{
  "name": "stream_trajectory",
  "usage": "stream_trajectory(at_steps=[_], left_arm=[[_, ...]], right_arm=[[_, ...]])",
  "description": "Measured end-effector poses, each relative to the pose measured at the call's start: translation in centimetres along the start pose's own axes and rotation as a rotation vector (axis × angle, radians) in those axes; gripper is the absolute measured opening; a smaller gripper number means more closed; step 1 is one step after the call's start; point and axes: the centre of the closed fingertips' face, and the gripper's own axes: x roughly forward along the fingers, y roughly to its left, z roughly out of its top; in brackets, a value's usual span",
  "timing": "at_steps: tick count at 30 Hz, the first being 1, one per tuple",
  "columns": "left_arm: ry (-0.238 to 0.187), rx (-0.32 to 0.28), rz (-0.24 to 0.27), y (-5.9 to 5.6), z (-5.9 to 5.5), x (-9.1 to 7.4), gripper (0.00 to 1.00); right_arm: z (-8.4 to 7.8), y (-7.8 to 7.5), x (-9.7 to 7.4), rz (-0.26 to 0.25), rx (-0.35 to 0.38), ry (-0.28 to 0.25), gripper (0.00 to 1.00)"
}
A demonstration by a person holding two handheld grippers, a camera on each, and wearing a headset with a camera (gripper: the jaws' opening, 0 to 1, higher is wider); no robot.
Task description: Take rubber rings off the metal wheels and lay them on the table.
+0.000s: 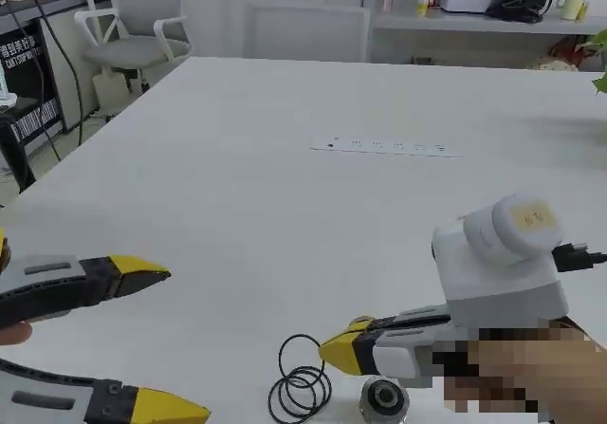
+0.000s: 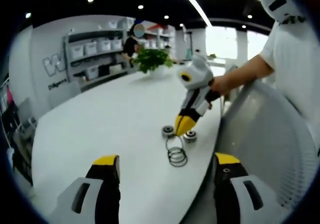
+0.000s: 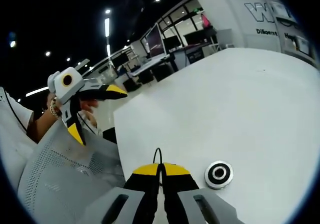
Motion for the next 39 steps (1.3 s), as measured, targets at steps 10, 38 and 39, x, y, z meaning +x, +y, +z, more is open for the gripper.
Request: stream_trajectory(at_steps=[10,38,39], left_arm=[[0.001,-0.052,0.006,-0.9,-1.2,0.2,0.77],[0.001,-0.083,0.041,-0.4,-1.7,0.1,0.71],[0.0,-0.084,0.043,-0.3,-1.7,0.1,0.71]], right_arm=[[-1.6,1.1,1.2,0.03,-0.03,0.067,0.0],[-2.7,-1.0,1.6,-0.057,-0.054,0.105,0.0],[-2.7,-1.1,1.6,-0.063,-0.063,0.108,0.0]])
